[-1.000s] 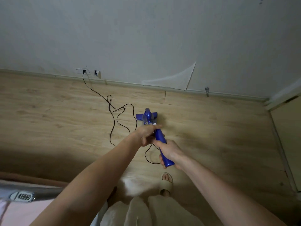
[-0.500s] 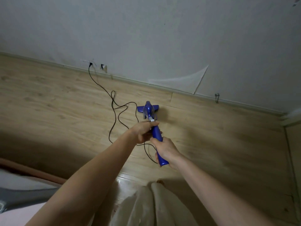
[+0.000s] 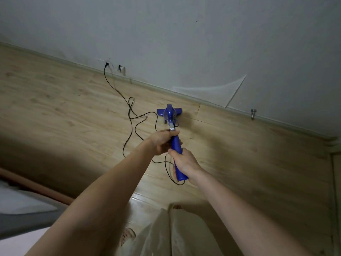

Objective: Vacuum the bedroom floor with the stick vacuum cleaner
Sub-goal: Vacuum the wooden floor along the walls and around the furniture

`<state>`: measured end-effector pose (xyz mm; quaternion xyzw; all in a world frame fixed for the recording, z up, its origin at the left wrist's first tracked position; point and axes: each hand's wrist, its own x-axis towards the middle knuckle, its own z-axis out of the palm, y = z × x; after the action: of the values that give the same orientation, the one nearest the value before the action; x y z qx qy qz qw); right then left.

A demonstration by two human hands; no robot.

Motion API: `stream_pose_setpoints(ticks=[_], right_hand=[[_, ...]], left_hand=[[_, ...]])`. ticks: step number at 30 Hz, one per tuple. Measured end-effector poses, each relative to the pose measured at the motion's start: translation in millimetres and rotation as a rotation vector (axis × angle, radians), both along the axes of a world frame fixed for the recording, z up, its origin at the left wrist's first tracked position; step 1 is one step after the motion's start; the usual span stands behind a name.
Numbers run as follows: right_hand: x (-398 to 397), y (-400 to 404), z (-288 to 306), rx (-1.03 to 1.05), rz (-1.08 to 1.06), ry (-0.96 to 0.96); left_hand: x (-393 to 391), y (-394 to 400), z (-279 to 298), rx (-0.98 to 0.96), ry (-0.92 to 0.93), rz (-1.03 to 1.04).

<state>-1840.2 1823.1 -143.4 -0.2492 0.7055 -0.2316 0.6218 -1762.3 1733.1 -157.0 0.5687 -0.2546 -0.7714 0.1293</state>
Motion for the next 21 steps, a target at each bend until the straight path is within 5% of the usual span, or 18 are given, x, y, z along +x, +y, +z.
stream_pose_setpoints(ticks=[21], right_hand=[[-19, 11, -19, 0.011, 0.065, 0.043]], left_hand=[[-15, 10, -13, 0.016, -0.04, 0.012]])
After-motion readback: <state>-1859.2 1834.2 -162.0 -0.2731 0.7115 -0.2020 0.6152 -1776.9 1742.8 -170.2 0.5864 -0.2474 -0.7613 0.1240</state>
